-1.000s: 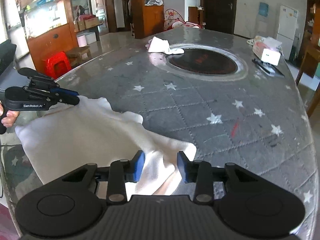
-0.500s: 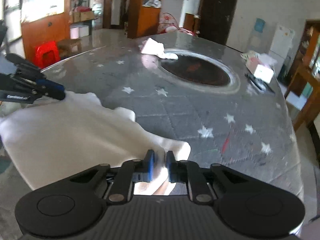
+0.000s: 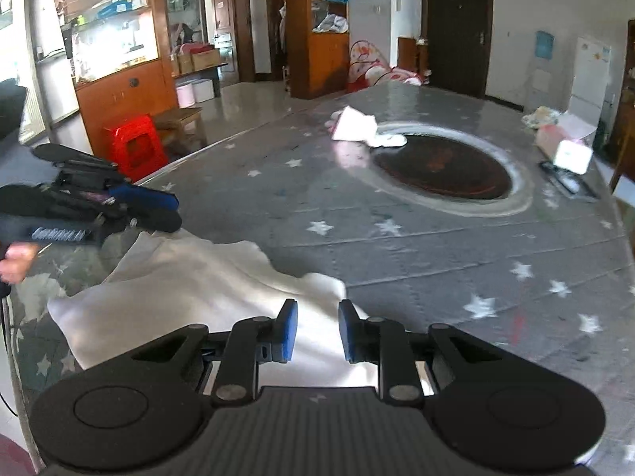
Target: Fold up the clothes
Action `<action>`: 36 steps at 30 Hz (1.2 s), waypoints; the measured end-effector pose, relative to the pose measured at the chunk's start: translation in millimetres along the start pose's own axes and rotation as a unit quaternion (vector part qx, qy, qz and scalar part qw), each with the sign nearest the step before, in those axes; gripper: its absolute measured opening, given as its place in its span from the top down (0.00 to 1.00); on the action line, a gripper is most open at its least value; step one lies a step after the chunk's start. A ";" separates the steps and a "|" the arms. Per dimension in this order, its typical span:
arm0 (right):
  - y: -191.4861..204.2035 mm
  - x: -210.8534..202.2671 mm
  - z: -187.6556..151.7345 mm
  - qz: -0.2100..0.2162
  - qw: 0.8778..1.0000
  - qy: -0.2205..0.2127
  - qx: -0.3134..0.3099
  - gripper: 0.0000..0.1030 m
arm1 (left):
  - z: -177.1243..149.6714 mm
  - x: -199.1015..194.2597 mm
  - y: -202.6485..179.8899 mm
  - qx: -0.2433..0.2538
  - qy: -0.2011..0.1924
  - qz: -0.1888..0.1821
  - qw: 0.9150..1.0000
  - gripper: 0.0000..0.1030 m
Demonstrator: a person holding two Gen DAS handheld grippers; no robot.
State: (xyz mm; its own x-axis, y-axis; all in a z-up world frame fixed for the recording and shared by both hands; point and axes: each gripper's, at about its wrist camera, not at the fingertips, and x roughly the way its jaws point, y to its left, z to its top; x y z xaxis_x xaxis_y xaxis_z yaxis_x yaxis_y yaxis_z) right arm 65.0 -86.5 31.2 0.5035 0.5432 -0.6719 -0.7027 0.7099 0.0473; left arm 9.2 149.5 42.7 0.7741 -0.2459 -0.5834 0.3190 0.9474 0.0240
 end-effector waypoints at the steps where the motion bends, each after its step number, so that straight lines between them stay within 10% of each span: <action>1: 0.7 5.2 0.1 0.002 1.000 0.002 0.004 0.80 | 1.1 1.7 -5.5 0.004 0.002 -0.009 1.000 0.79; 36: -11.4 -17.3 -28.2 -0.016 1.000 0.012 0.024 0.80 | 7.6 60.4 -22.1 -0.005 0.045 -0.022 0.999 0.77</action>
State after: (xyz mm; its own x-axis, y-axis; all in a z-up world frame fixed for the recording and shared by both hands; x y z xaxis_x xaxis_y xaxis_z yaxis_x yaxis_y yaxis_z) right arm 50.0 -116.7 21.4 0.5127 0.5088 -0.6915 -0.6610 0.7480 0.0603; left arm 53.1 112.2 13.1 0.7072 -0.2684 -0.6541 0.3453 0.9384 -0.0116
